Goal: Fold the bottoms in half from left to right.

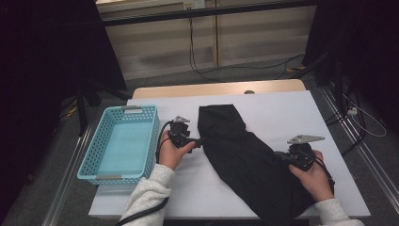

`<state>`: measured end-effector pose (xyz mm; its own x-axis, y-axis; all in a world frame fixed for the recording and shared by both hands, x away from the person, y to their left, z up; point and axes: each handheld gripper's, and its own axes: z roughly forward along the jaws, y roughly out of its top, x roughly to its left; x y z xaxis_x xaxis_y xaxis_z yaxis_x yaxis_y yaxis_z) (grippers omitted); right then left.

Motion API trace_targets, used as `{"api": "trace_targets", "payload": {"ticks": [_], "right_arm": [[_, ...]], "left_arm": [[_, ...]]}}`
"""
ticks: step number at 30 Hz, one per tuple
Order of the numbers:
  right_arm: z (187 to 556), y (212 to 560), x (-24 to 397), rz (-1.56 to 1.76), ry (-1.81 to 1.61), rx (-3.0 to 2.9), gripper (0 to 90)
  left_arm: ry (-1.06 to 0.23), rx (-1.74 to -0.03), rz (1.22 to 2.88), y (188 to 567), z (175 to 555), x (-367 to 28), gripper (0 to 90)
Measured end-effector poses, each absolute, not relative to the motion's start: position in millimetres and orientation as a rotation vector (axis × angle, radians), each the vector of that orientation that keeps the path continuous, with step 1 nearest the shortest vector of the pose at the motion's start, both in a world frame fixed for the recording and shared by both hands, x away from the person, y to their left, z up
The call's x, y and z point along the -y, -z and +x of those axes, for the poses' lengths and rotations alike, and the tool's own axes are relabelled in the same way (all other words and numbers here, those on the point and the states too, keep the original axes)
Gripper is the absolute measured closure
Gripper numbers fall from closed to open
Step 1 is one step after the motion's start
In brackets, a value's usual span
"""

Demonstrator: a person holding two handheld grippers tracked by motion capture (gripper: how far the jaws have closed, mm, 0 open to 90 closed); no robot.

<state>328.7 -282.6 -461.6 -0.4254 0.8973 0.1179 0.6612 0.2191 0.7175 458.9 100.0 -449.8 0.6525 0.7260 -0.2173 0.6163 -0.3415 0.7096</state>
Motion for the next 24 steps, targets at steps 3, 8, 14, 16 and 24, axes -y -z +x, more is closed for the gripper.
{"api": "trace_targets", "payload": {"ticks": [3, 8, 14, 16, 24], "right_arm": [[328, 462, 281, 1.453, -1.038, -2.18, 89.0], [328, 462, 277, 1.434, -1.041, -2.195, 88.8], [328, 462, 273, 1.428, -1.045, -2.202, 88.6], [328, 462, 271, 1.418, -1.047, -2.21, 88.5], [327, 462, 270, 1.415, -1.047, -2.212, 88.6]], "left_arm": [[-0.175, -1.059, 2.049, 457, 469, -95, 17.7], [-0.202, -1.063, 2.05, 465, 474, -89, 17.9], [-0.167, -1.037, 2.023, 466, 477, -79, 34.2], [-0.127, -1.058, 2.013, 465, 476, -74, 47.9], [-0.098, -1.113, 2.038, 462, 474, -65, 81.0]]}}
